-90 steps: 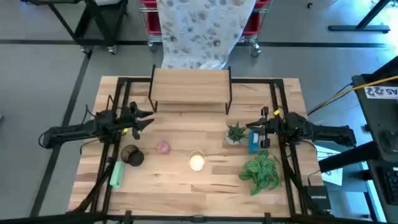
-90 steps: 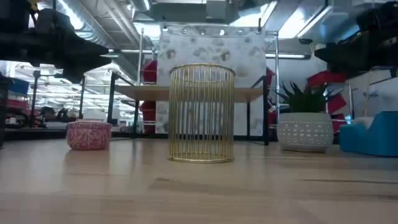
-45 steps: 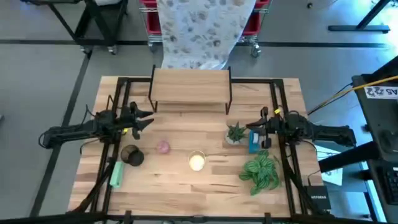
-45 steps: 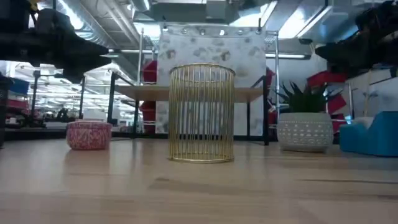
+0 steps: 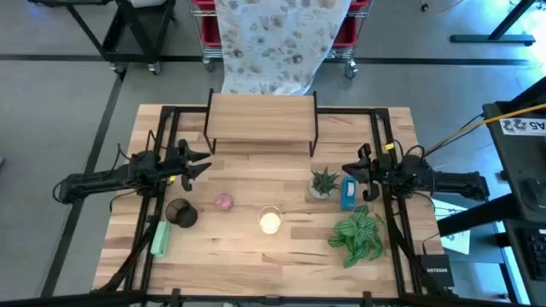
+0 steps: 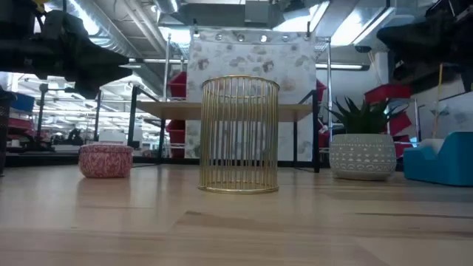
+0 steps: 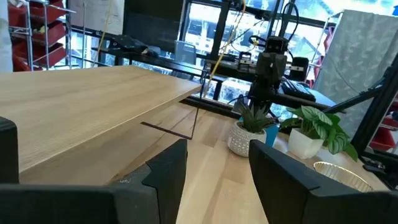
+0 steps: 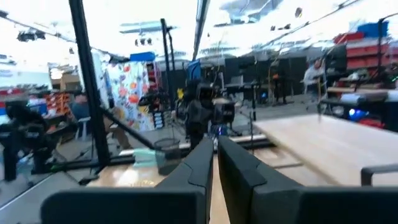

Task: Stock shelves
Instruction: Put the gold pen holder under the shelf

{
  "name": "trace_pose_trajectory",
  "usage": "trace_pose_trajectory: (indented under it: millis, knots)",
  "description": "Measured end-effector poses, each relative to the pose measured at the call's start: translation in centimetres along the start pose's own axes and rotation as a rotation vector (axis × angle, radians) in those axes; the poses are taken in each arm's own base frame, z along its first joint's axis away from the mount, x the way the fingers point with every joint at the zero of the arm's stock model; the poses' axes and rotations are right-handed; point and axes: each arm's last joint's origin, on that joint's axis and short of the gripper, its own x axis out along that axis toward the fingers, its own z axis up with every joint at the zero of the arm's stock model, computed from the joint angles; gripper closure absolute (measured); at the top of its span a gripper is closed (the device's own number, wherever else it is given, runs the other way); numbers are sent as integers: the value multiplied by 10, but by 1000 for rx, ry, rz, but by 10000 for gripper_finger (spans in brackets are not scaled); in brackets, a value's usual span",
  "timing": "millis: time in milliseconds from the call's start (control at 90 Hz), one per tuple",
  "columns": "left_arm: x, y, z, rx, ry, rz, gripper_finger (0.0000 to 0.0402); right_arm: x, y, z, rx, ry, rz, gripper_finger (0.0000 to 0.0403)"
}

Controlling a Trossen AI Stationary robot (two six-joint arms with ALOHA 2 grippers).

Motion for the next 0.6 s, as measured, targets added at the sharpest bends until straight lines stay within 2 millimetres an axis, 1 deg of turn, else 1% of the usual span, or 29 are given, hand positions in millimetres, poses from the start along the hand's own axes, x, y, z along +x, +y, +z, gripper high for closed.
trace_pose_trajectory:
  millis: [67, 156, 267, 333, 411, 600]
  knots:
    - [0, 0, 0, 0, 0, 0, 244, 4, 1, 7, -2, 1, 0, 393]
    - [0, 0, 0, 0, 0, 0, 244, 12, 3, 24, -2, 2, 1, 392]
    - [0, 0, 0, 0, 0, 0, 244, 30, 5, 39, -15, 71, 2, 379]
    - [0, 0, 0, 0, 0, 0, 244, 47, 6, 50, -32, 114, 23, 363]
    - [0, 0, 0, 0, 0, 0, 244, 72, 8, 61, -51, 170, 68, 338]
    - [0, 0, 0, 0, 0, 0, 244, 142, 15, 79, -29, 345, 259, 277]
